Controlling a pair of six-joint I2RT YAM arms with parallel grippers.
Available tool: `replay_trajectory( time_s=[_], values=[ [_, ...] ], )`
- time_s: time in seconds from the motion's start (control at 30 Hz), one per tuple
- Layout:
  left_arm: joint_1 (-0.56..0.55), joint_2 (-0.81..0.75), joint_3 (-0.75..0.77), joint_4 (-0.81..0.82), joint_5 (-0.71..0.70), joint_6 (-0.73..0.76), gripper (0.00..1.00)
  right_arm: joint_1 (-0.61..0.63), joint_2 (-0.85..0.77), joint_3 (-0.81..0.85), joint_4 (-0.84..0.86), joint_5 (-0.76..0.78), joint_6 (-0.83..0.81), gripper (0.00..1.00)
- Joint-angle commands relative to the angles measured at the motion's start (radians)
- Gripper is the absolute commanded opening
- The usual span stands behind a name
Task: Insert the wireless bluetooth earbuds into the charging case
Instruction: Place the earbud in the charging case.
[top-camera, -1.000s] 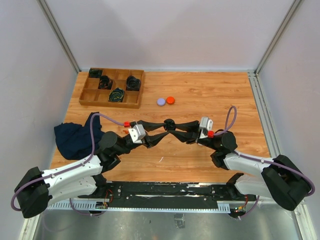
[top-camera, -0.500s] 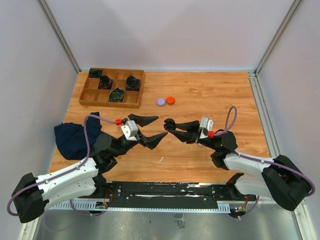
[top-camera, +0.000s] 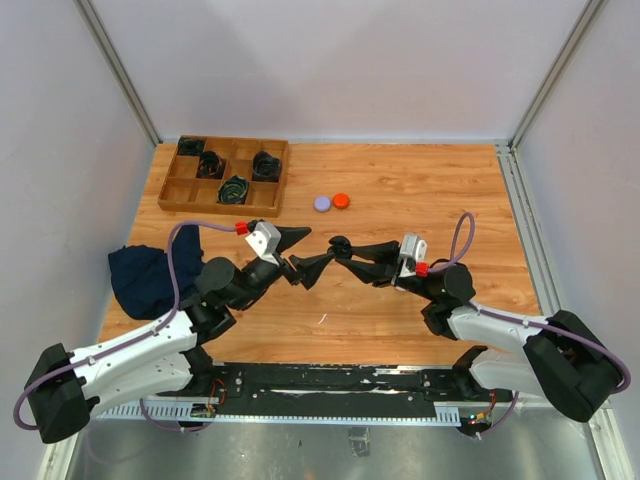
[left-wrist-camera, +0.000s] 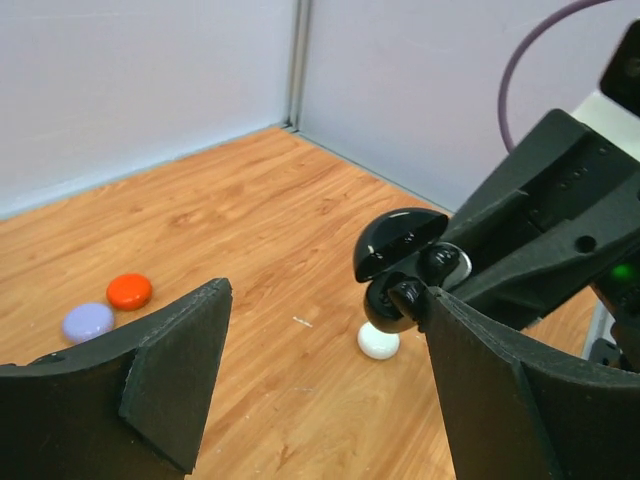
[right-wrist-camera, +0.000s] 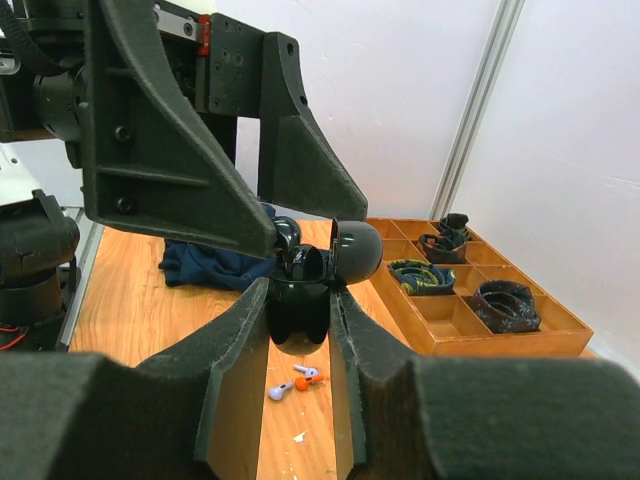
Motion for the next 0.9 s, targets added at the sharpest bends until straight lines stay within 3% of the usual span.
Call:
replay_trajectory(
  time_s=[0.0,0.4,0.87],
  values=[
    [-0.007,0.016,0.066,-0.076,-0.093,-0.034,0.83,0.009,-0.024,-0.007,0.071,0.016,-0.014,0.11],
    [-0.001,0.018,0.09,-0.165,-0.172,-0.076,0.83,-0.003,-0.027,-0.021,0.07,0.011,-0.006,0.12],
    [0.104,-0.042,0.12,-0.264,0.019,-0.216,0.91,-0.045,-0.017,-0.031,0.055,-0.016,0.012,0.12]
  ],
)
